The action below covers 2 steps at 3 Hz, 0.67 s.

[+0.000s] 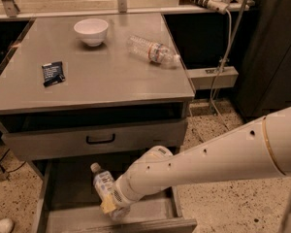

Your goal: Place blue plastic bottle into middle drawer

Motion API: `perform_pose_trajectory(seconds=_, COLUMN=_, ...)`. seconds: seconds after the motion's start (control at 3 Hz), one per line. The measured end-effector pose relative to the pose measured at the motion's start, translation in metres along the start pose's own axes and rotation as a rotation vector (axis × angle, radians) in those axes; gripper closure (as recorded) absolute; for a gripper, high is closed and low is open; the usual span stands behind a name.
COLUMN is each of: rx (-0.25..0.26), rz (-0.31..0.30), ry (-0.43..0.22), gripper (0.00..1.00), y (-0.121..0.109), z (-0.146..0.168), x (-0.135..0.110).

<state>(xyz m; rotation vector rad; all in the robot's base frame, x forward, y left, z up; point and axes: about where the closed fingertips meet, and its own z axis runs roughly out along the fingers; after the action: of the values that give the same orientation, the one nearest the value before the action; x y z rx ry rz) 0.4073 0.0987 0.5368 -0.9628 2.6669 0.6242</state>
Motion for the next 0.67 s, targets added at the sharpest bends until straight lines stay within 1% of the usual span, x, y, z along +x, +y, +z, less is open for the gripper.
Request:
perform_pose_trajectory(seconds=0.33, rx=-0.001, rz=0.027, ry=-0.007, gripper=1.00, y=-0.008, z=0.021, x=0.001)
perform_pose_trajectory(seconds=0.67, rx=0.000, rz=0.064, ry=-0.024, gripper=1.00, y=-0.024, z=0.049, x=-0.001)
